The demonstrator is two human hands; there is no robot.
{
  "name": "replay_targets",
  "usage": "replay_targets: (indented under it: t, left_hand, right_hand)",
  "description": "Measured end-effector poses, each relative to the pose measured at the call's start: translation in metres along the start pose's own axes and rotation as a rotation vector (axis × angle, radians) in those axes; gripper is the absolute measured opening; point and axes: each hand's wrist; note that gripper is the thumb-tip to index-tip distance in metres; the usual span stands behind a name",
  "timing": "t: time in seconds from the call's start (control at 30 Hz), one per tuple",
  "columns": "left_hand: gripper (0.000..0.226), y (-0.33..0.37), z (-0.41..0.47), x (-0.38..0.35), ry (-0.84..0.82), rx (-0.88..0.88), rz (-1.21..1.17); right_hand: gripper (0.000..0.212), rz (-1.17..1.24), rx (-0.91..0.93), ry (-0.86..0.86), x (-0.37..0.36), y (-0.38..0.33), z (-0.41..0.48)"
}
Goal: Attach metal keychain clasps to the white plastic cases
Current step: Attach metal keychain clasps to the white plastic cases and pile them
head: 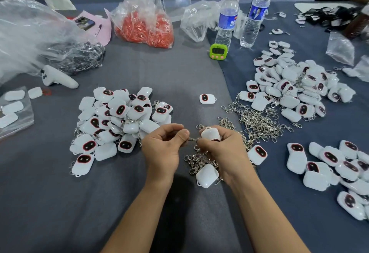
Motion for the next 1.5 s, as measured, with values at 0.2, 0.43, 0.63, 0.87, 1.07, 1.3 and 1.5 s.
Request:
replay_targets:
  t: [0.2, 0.43, 0.63, 0.87, 1.07, 1.3, 1.5]
  left_hand:
    - [0.028, -0.001, -0.008, 0.004, -0.168, -0.108, 0.438]
    - [0.020, 0.014, -0.009, -0.001, -0.308, -0.168, 0.447]
    - [0.008, 0.019, -0.010, 0.004, -0.351, -0.599, 0.710]
    - [0.021, 0.018, -0.010, 0.002, -0.237, -0.233, 0.327]
    - [0.013, 0.019, -0.006, 0.004, -0.264, -0.068, 0.193]
    - [0.021, 0.025, -0.004, 0.010, -0.376, -0.086, 0.163]
    - [0.027, 0.032, -0.002, 0.014, -0.522, 0.029, 0.095]
  right_hand:
    - [0.024, -0.147, 0.132, 0.179, 0.003, 0.000, 0.002]
    - [0.031, -0.255, 0.212, 0.105, 0.003, -0.004, 0.000]
    - [0.028, -0.044, 0.150, -0.008, 0.005, -0.002, -0.005]
    - [0.006, -0.141, 0.213, 0.013, 0.000, -0.008, -0.007]
    - [0.011, -0.199, 0.302, 0.030, 0.002, -0.015, -0.011]
    - [0.018, -0.275, 0.408, 0.014, 0.005, -0.019, -0.012]
    - [0.014, -0.165, 0.371, -0.110, 0.006, -0.013, -0.010]
Point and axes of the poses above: each hand's wrist, its own z-axis towards the middle knuckle, its own x-axis out of the back of the hand, y = z × x, and after that the axes turned 12 degrees about -z, right-handed
